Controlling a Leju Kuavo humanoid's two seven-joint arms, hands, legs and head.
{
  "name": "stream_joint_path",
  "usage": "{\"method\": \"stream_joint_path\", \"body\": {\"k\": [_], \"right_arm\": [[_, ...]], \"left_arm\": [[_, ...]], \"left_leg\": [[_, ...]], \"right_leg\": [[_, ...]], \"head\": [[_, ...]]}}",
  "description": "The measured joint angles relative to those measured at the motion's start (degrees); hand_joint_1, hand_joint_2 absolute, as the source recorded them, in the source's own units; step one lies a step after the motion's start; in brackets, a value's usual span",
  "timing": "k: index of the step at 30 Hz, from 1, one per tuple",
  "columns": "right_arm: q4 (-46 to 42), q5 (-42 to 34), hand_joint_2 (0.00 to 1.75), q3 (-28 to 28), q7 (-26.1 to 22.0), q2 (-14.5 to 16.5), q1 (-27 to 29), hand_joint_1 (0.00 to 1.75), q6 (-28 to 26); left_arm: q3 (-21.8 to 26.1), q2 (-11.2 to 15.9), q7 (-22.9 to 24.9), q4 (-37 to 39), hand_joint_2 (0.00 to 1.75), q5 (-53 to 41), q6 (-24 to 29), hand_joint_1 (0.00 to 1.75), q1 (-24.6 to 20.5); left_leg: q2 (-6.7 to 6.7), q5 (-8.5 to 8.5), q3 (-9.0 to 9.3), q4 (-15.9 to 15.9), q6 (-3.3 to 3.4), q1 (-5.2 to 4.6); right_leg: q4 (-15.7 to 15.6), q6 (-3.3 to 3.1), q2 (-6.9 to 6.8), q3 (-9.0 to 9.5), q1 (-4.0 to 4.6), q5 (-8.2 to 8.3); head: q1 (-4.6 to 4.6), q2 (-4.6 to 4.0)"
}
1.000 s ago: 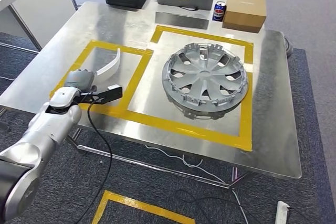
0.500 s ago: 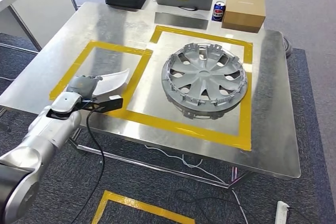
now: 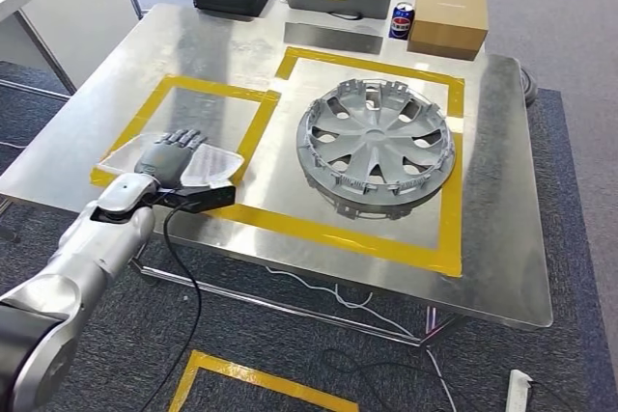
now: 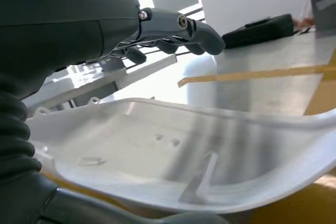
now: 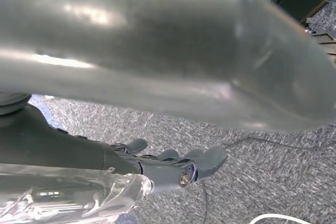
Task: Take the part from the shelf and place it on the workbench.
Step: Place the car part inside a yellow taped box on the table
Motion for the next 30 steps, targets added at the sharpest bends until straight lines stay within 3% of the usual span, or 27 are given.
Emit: {"method": "stream_joint_path", "body": {"k": [18, 24, 30], "right_arm": [[0.0, 0.05, 0.0, 0.0, 0.02, 0.0, 0.01, 0.0, 0.22], [0.0, 0.63, 0.0, 0.0, 0.36, 0.0, 0.04, 0.0, 0.47], [0.0, 0.97, 0.0, 0.12, 0.11, 0.0, 0.05, 0.0, 0.4]], "left_arm": [[1.06, -0.84, -1.94, -1.21, 0.0, 2.03, 0.61, 0.0, 0.57], [4.78, -2.31, -13.51, -6.2, 0.0, 18.37, -0.61, 0.0, 2.19], [6.38, -3.17, -14.4, -17.46, 0.0, 32.95, -7.85, 0.0, 2.85]], "left_leg": [[0.0, 0.0, 0.0, 0.0, 0.0, 0.0], [-0.01, 0.02, 0.0, 0.0, 0.0, 0.0], [0.0, 0.01, -0.01, 0.0, -0.01, -0.01]], "right_leg": [[0.03, -0.01, 0.0, -0.01, 0.0, 0.0], [0.03, -0.02, -0.02, -0.01, 0.0, 0.0], [0.03, -0.02, 0.01, -0.01, -0.01, 0.01]], "head": [[0.01, 0.0], [0.01, 0.0], [0.01, 0.0]]}}
